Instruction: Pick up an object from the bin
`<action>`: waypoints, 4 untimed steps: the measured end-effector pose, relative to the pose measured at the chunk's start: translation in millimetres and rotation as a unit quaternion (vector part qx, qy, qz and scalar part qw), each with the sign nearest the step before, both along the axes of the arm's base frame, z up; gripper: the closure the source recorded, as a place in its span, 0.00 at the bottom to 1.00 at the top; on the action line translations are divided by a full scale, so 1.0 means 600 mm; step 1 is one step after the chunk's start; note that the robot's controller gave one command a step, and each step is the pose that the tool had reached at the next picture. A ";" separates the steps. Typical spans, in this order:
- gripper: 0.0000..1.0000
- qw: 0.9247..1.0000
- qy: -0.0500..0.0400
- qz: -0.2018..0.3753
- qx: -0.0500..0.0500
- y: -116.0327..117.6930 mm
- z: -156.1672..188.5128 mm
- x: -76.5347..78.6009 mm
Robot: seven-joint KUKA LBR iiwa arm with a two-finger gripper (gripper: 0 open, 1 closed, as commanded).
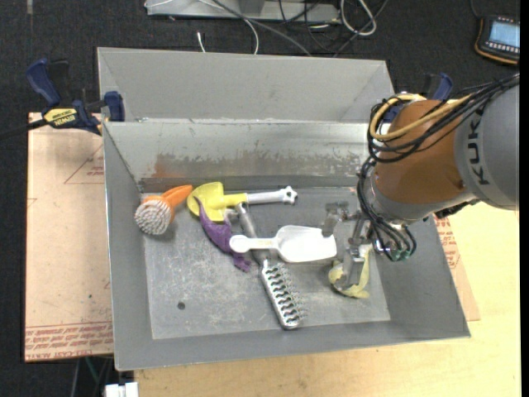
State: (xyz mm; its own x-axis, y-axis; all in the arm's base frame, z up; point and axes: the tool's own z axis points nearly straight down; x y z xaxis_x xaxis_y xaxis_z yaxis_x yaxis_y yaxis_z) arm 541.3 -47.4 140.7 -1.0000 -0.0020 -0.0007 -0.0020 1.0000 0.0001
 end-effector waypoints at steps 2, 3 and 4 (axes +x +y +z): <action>0.00 1.000 0.006 0.005 0.000 0.002 0.028 0.000; 0.00 0.994 0.003 0.109 0.000 -0.098 0.128 -0.030; 0.00 0.995 -0.004 0.101 0.001 -0.020 -0.008 0.017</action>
Offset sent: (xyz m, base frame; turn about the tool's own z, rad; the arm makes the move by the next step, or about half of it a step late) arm 0.0083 0.0064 0.0719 -0.0406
